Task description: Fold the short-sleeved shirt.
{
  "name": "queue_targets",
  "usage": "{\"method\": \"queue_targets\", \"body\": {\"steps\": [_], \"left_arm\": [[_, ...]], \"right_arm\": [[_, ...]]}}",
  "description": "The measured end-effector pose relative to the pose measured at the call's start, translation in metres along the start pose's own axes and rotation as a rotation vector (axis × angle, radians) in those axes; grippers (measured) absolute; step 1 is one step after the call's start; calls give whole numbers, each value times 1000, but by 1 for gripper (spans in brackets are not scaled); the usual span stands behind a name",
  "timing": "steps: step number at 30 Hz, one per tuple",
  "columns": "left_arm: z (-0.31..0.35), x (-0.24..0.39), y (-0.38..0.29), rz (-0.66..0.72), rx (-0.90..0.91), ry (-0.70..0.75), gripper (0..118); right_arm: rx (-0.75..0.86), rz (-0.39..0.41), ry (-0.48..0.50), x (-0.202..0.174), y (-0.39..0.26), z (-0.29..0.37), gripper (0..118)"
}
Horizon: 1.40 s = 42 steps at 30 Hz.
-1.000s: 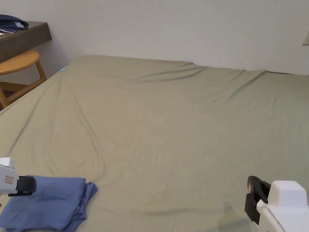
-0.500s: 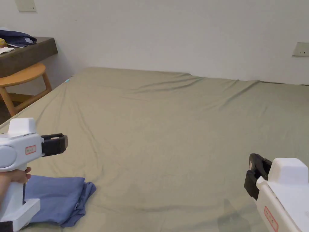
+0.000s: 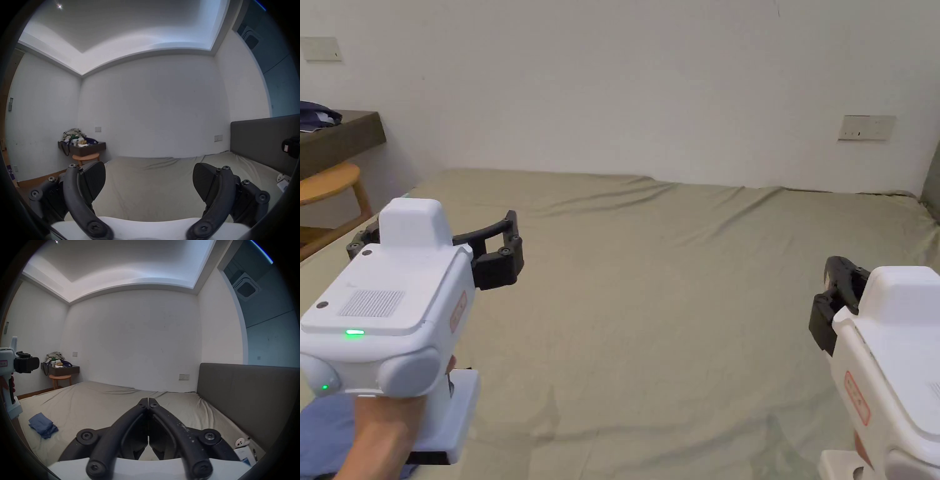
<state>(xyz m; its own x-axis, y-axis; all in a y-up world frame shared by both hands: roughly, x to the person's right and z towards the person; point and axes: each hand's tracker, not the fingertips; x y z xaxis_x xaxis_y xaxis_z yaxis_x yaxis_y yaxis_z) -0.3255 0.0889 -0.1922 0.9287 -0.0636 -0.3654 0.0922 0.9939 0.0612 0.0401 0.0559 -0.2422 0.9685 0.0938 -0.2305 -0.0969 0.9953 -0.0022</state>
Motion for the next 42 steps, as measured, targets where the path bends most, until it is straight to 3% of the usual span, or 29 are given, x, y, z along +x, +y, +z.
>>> {"method": "queue_targets", "body": {"steps": [5,7,8,9,10,11,12,13,15,42], "left_arm": [[14,42,-13,18,49,-60,105],[17,57,-18,35,35,-91,93],[19,60,-21,44,30,-108,83],[21,64,-25,59,29,-127,59],[22,68,-29,61,24,-144,59],[26,75,-30,58,22,-159,50],[26,78,-33,56,22,-158,29],[25,81,-36,48,18,-157,0],[25,79,-37,47,-11,-207,0],[28,86,-36,60,-23,-200,0]], "right_arm": [[22,7,-41,14,2,12,2],[25,18,-56,18,1,15,2],[26,25,-61,19,1,16,2],[27,29,-67,20,0,18,2],[29,31,-72,21,-1,19,2],[28,33,-76,23,-1,20,2],[28,34,-78,24,-2,21,2],[29,35,-81,25,-2,22,2],[27,38,-83,26,-2,22,2],[40,34,-87,26,2,28,2]]}}
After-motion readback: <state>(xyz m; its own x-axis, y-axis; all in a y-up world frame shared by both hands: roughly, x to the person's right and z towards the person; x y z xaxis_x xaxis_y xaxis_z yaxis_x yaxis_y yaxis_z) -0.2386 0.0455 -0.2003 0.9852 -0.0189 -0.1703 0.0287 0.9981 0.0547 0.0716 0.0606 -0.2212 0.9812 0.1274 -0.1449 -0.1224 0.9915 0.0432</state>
